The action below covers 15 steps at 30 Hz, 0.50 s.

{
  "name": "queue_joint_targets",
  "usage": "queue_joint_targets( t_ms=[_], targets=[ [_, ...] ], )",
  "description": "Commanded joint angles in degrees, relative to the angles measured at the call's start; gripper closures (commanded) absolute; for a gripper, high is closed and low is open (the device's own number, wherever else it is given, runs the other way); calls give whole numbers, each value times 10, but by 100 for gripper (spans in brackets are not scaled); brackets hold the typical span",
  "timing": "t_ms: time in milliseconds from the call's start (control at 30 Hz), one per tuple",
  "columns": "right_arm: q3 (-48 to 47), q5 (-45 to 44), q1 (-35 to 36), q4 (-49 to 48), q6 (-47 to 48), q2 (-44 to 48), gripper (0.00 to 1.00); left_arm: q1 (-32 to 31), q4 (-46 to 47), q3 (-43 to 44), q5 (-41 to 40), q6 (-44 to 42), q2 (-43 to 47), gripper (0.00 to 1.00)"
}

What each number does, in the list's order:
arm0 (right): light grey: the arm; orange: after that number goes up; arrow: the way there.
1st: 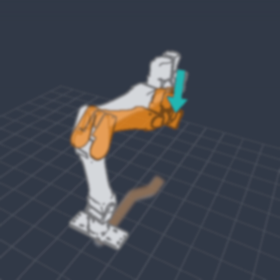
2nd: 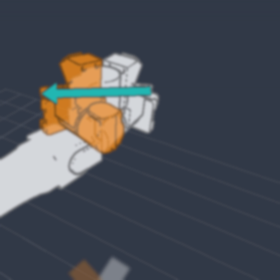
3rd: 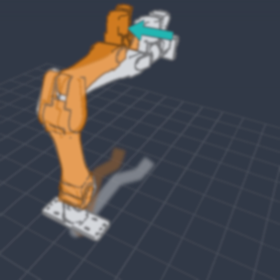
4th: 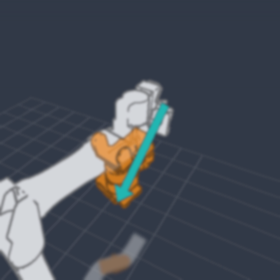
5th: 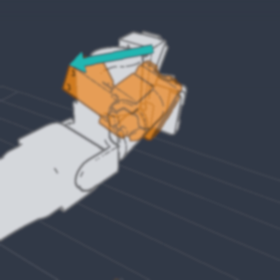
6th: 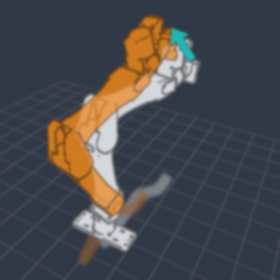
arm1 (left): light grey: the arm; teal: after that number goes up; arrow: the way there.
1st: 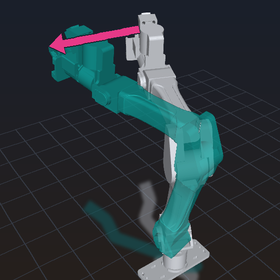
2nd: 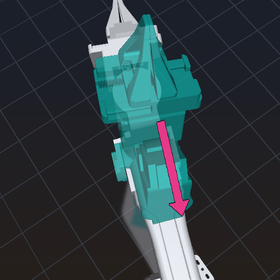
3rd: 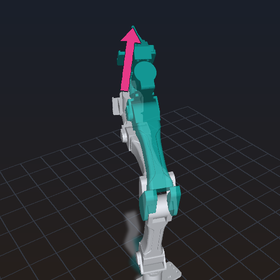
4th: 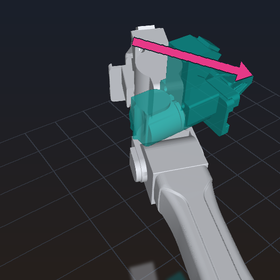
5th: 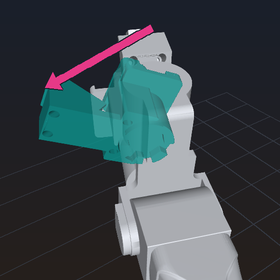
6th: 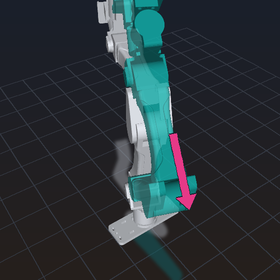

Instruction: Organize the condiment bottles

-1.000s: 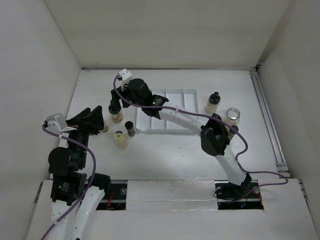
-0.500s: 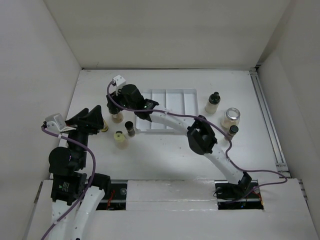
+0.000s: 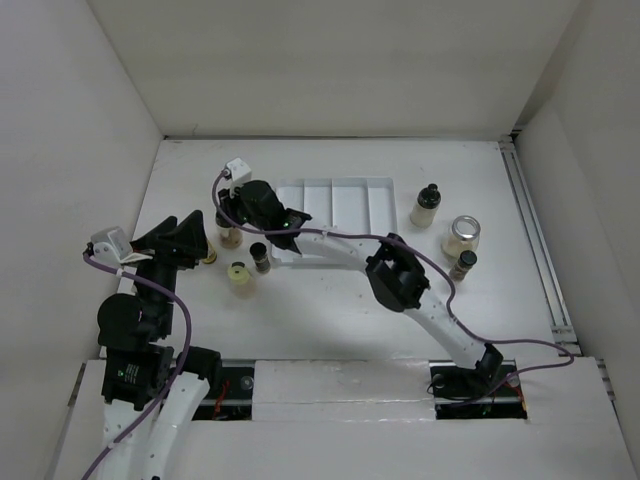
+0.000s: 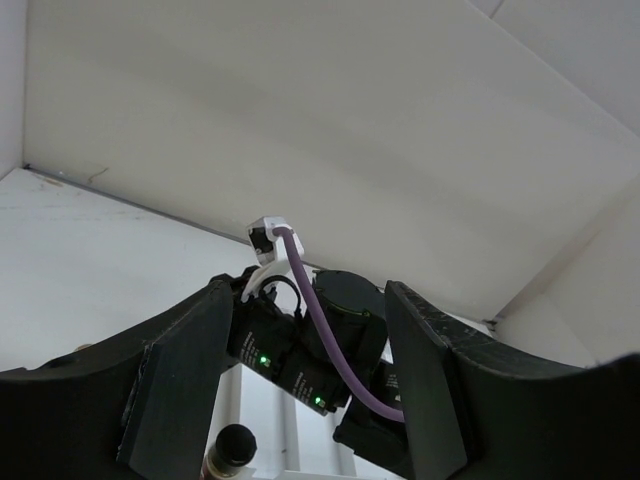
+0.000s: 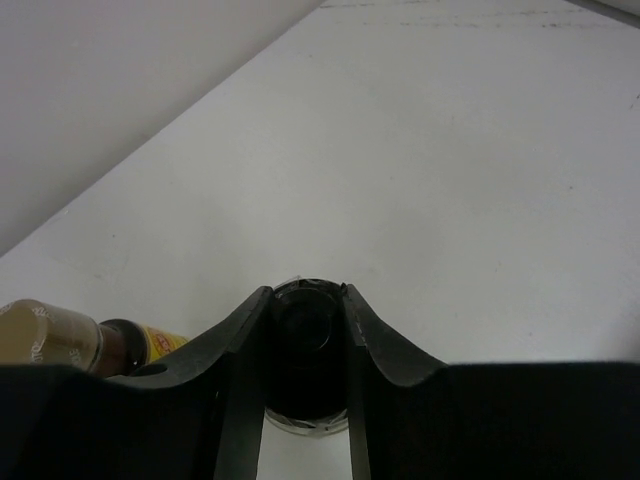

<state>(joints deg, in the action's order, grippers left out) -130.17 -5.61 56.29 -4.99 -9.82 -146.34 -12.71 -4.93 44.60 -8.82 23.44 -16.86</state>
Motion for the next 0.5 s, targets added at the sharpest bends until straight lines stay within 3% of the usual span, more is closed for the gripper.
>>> queue_joint_targets(
  t_ms=[0,233,467],
  targets=[
    [25,-25,10,-94,-31,75,68,-2,28,0,7,1,-6,42],
    [110,-11,-24,-170,-91,198,69,-2,28,0,7,6,-12,42],
    [268,-29,-101,-213,-96,313,71,-2,28,-6,18,6,-12,42]
  ],
)
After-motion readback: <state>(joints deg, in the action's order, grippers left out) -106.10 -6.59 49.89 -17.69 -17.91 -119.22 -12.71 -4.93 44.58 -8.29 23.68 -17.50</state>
